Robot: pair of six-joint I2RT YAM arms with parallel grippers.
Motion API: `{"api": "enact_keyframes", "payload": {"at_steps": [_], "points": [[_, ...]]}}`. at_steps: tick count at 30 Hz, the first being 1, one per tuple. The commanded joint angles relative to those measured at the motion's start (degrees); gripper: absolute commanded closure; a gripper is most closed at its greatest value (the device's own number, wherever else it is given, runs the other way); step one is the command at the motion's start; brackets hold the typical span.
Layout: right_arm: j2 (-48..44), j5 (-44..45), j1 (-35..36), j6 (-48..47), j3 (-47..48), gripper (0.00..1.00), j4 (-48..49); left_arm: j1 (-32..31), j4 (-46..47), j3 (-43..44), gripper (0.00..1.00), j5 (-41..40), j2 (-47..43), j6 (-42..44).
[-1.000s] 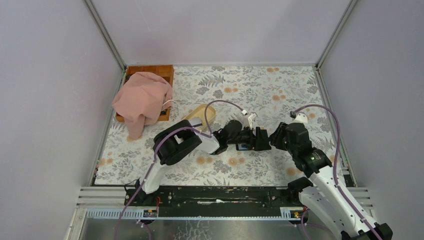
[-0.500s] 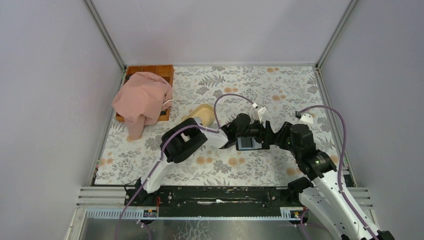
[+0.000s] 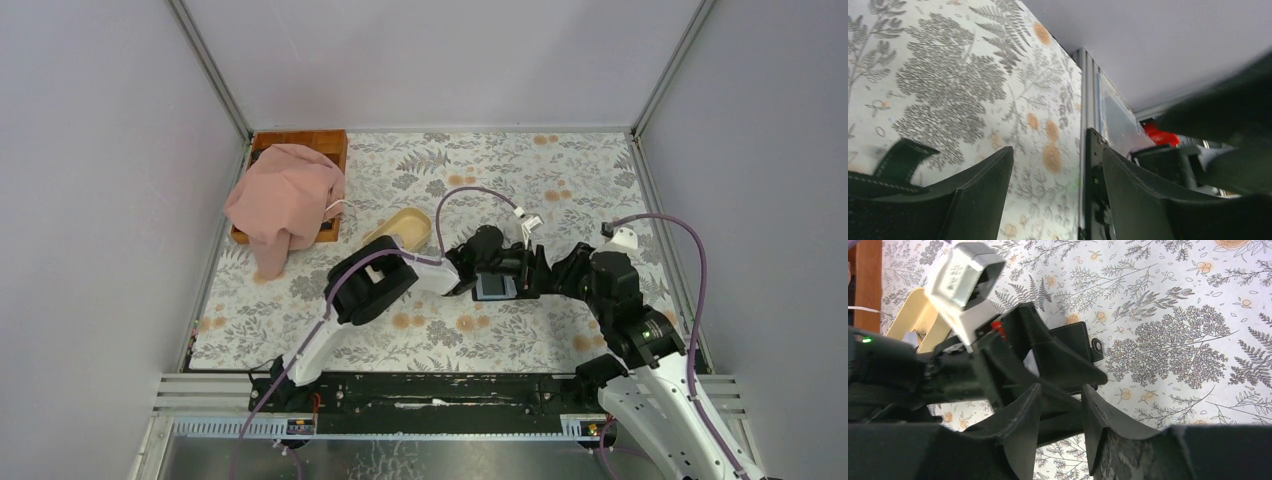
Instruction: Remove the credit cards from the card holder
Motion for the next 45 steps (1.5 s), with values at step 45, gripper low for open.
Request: {"api": "enact_keyframes", "payload": {"at_steps": [45], "points": [[4.2,-3.7,-0.3,-0.6,-3.8,0.53,6.9,4.3,-22.4,-26.5,0.36,-31.9,-28.1,6.4]]}}
